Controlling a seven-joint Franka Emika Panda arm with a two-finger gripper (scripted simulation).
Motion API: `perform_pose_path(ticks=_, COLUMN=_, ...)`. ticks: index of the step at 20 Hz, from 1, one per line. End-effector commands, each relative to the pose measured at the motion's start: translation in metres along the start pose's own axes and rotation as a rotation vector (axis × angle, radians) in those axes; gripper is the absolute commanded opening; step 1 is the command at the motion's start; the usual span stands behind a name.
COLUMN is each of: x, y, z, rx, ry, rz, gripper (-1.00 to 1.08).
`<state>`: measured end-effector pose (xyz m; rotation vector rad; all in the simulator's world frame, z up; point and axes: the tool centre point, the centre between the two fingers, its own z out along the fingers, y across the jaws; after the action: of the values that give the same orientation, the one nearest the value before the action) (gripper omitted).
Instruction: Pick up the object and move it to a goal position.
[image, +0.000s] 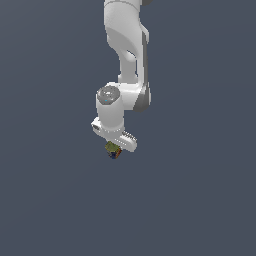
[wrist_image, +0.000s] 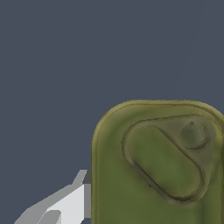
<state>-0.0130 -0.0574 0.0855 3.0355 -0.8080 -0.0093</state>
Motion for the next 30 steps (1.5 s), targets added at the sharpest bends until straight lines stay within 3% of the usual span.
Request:
perform_pose_path(ticks=1, x=-0.008, y=-0.009, z=-0.016, rx=0.003, ry=0.005, rz=-0.001, gripper=-1.0)
perform_pose_path(ticks=30, x=-0.179, y=-0.161, z=-0.27, rx=0.0, ry=0.007, rz=0.0, gripper=-1.0)
